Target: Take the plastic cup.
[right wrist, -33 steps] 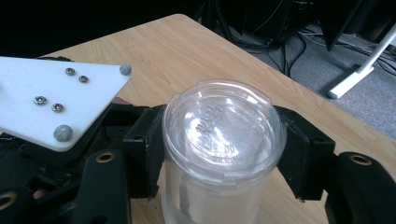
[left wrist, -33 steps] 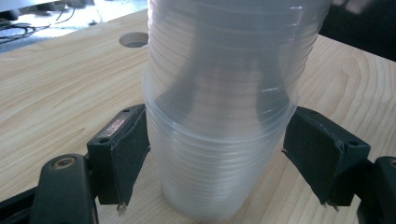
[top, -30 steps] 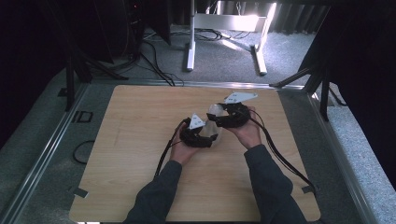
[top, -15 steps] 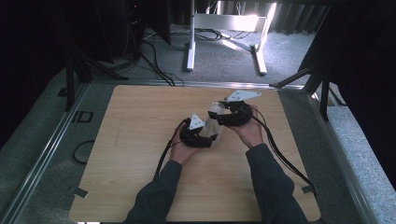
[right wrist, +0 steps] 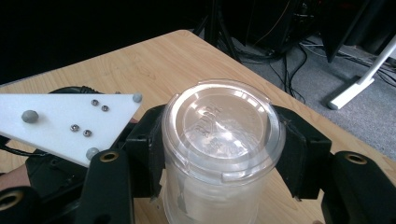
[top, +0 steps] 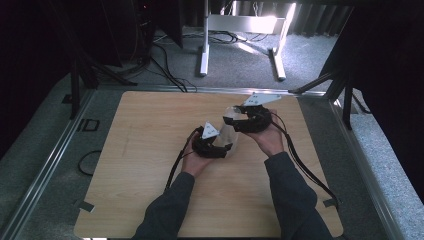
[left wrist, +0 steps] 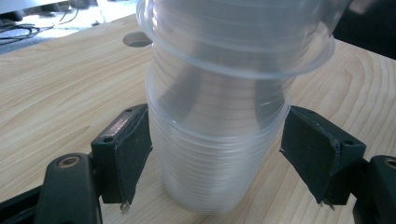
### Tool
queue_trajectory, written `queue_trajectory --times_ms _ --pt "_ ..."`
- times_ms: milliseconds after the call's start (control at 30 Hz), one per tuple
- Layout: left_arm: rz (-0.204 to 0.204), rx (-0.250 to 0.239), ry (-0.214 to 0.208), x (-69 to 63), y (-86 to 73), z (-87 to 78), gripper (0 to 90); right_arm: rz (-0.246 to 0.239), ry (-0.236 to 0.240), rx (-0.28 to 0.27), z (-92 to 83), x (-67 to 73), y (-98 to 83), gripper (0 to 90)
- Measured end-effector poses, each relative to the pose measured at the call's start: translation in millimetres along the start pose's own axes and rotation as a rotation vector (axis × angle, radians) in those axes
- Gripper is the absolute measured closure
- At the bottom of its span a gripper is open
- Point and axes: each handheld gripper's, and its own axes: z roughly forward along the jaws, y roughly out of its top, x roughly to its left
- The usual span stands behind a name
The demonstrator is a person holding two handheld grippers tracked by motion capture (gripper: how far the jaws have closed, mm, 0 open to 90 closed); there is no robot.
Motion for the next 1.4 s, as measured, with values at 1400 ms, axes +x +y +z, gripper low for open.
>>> queue_trajectory --times_ms 1400 --pt "-0.015 -0.042 0.011 5.1 0.2 -20.4 24.5 0.025 0.028 -0.154 -39.7 -1.2 26.9 41.3"
